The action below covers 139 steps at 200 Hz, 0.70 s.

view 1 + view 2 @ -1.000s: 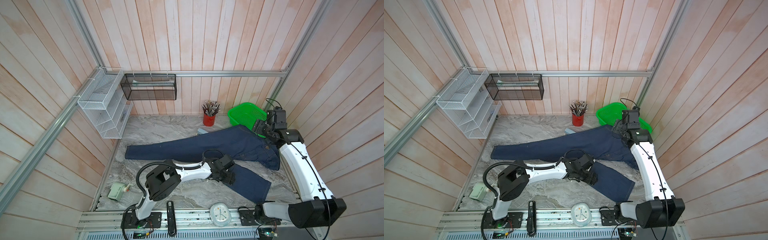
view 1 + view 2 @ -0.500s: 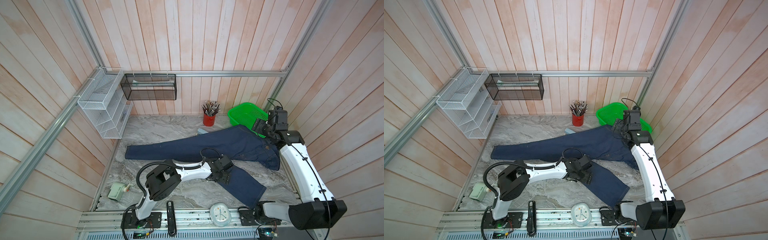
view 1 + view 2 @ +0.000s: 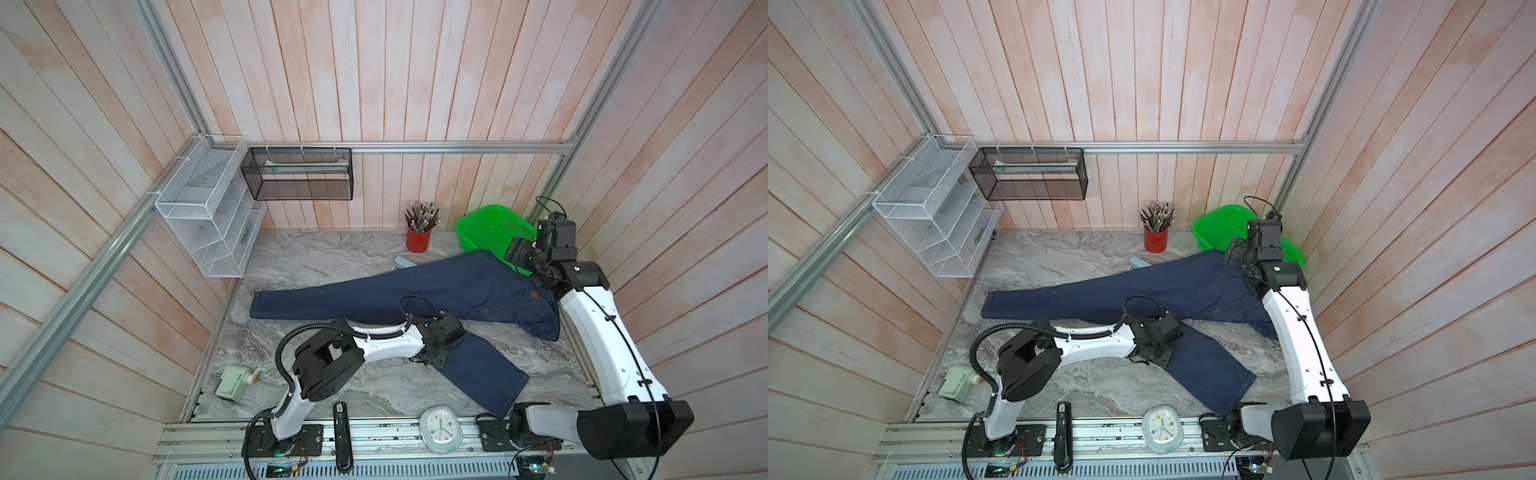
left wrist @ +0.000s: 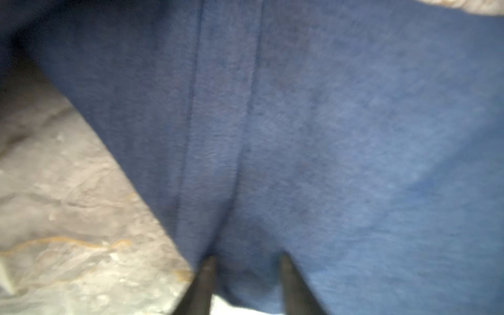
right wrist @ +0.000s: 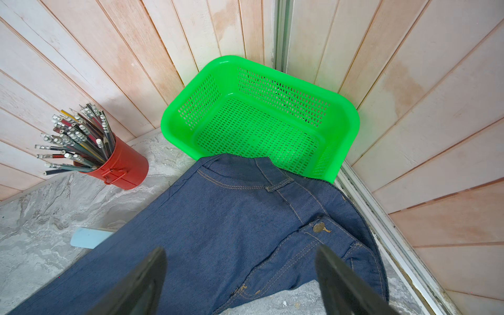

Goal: Fold and stack the trousers
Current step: Flatten out the trousers at the center of the table.

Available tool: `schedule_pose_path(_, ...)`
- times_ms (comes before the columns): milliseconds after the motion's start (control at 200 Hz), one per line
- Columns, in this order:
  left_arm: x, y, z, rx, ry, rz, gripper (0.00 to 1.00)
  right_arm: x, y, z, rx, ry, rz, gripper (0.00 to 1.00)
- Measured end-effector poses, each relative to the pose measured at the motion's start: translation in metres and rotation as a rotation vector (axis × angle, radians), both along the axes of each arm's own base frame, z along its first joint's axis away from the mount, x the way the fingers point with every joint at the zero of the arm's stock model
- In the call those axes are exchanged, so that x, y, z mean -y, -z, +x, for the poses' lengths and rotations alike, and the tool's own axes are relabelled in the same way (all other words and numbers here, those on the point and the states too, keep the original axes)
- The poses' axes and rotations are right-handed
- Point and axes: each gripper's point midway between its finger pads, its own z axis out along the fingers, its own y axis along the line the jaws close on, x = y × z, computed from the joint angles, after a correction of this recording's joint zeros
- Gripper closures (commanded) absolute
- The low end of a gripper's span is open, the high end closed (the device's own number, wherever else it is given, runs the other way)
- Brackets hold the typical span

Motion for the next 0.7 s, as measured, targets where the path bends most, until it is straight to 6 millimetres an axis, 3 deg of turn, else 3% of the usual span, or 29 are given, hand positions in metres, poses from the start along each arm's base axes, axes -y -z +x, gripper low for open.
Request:
schedule_pose_path(80,-0.010,0.001,0.003,0.025,0.005,0.030,1.00,0.000,0.000,0.000,0.002,0.000,0.000,0.13)
schedule_pose_path(250,-0.043,0.000,0.001,0.039,0.002,0.095,1.00,0.001,-0.001,0.001,0.007,0.001,0.001,0.14)
schedule_pose_path(325,-0.056,-0.002,-0.002,0.031,0.004,0.110,0.75,0.001,-0.001,0.001,0.009,0.001,0.002,0.14)
schedule_pose_path(425,-0.055,-0.012,-0.006,0.007,0.007,0.067,0.56,0.000,-0.001,0.002,0.010,-0.003,0.005,0.14)
schedule_pose_path(550,-0.043,-0.021,-0.008,-0.005,0.004,0.002,0.43,-0.001,0.000,0.002,0.011,-0.006,0.008,0.14)
schedule_pose_path(695,-0.042,-0.016,-0.009,-0.022,-0.018,0.007,0.33,-0.001,0.000,0.001,0.013,-0.008,0.010,0.14)
